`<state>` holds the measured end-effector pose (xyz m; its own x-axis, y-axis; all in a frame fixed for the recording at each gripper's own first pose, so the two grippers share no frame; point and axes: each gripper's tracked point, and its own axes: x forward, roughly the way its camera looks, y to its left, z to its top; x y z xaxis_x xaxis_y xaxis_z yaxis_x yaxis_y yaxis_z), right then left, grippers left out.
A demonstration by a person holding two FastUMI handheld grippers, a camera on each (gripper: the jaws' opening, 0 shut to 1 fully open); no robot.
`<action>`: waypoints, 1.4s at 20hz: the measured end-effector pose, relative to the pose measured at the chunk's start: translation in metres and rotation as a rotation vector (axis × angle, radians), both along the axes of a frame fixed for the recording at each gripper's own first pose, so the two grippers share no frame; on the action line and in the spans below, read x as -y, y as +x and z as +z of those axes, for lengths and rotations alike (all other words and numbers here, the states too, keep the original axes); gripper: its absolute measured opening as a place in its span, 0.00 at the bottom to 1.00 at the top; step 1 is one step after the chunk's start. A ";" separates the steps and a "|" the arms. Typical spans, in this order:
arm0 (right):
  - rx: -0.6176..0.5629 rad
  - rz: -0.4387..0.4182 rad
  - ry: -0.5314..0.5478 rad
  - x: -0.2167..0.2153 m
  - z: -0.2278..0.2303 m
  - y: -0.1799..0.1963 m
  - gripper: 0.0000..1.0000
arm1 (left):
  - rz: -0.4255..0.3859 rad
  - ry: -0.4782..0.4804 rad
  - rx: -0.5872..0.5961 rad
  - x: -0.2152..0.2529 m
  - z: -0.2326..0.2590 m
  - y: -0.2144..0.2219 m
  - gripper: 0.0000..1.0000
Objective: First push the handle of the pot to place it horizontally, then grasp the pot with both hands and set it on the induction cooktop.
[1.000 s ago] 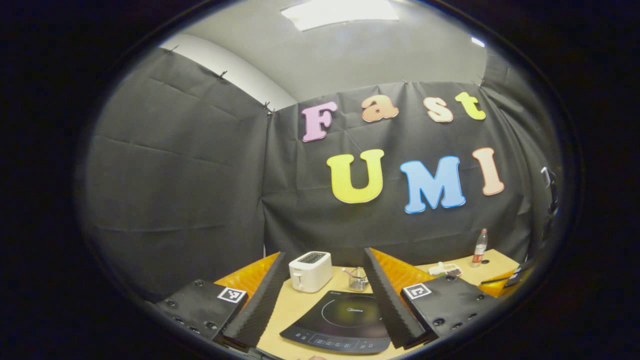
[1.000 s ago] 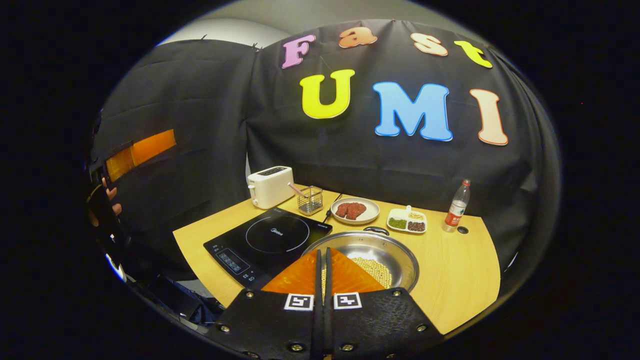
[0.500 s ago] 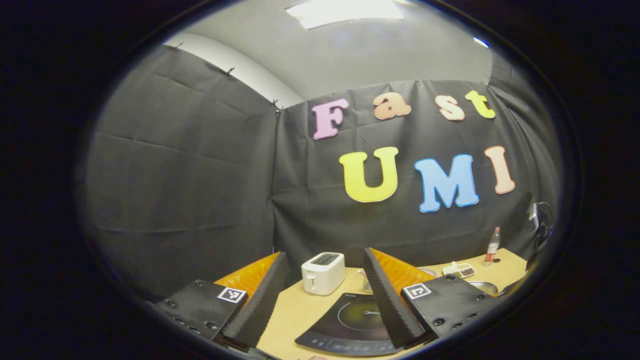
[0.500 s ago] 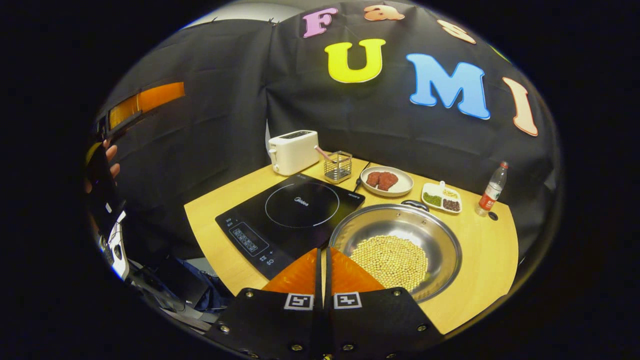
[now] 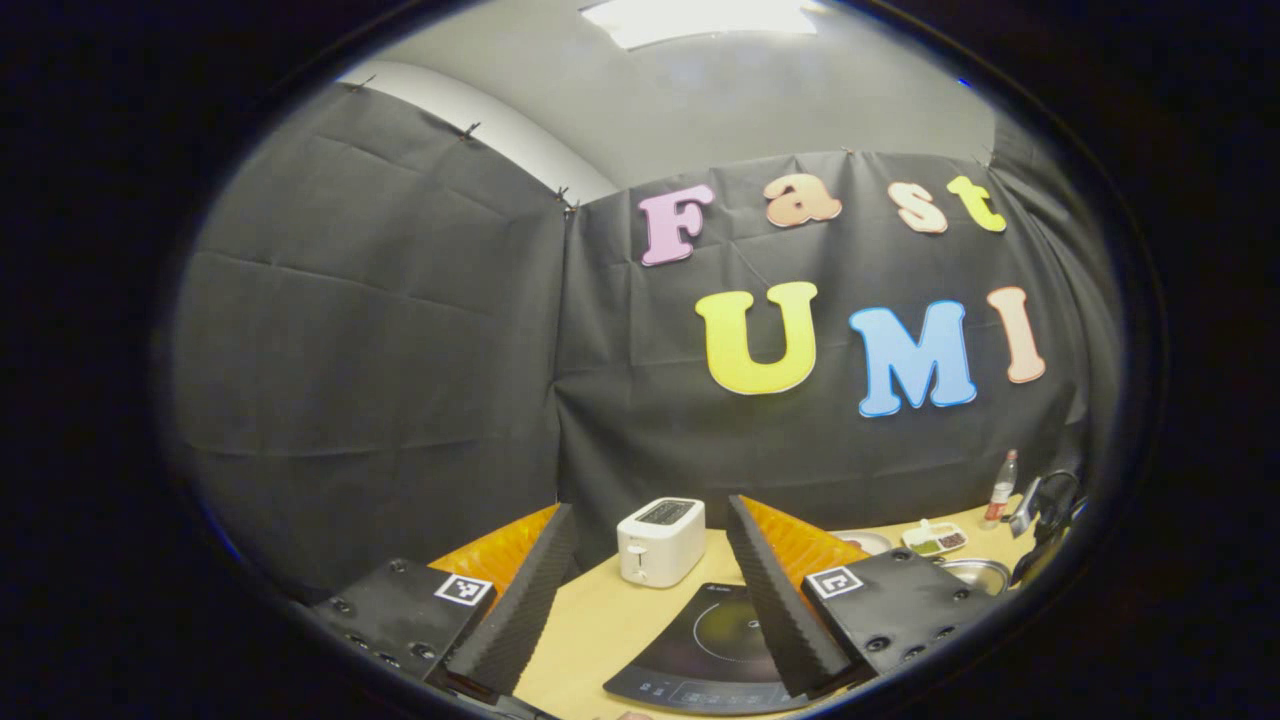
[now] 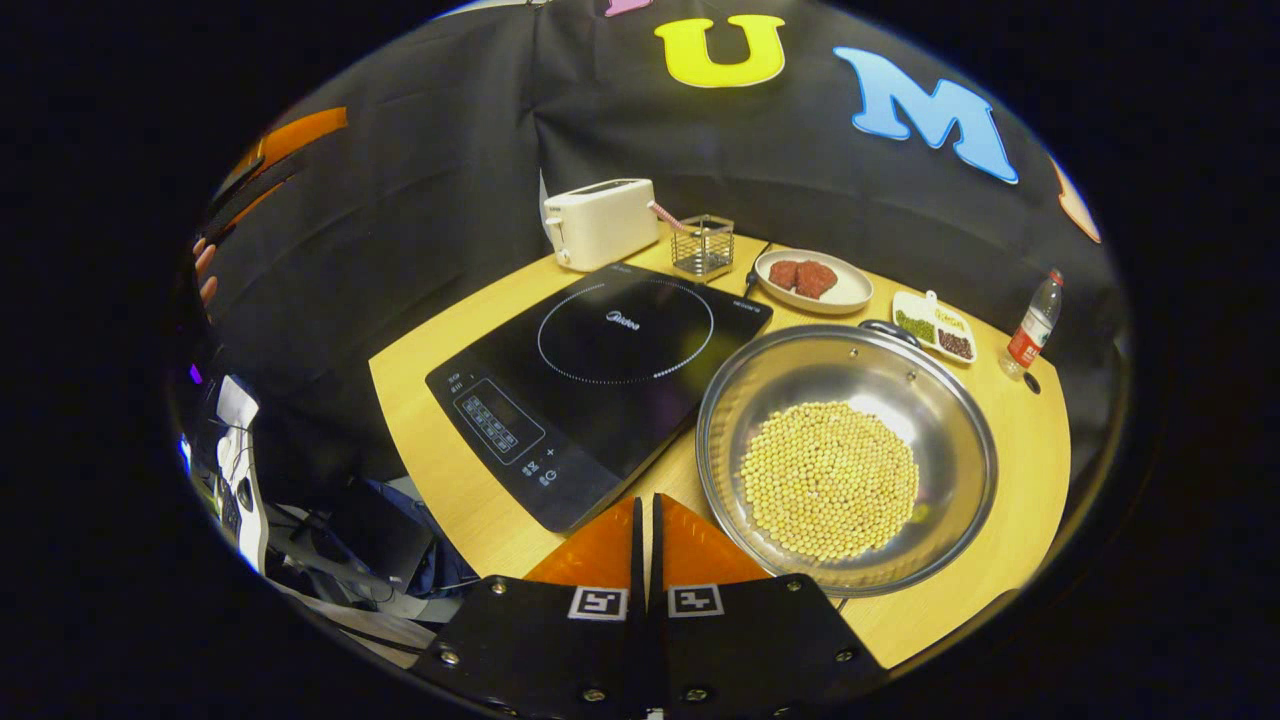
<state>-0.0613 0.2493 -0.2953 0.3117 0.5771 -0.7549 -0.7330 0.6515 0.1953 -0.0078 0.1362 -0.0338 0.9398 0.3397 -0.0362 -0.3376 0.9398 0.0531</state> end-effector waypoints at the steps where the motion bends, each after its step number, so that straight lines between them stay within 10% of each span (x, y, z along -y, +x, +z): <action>1: -0.008 -0.002 -0.014 0.001 -0.005 0.001 0.01 | 0.000 -0.007 -0.005 -0.001 -0.004 0.003 1.00; 28: -0.111 -0.356 -0.181 0.048 -0.040 0.009 0.01 | -0.378 -0.132 -0.003 0.057 -0.051 0.141 1.00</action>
<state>-0.0526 0.2016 -0.3353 0.3786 0.3028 -0.8746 -0.4369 0.8915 0.1195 0.1328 0.0796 -0.0848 0.9975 -0.0383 -0.0594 0.0337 0.9966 -0.0755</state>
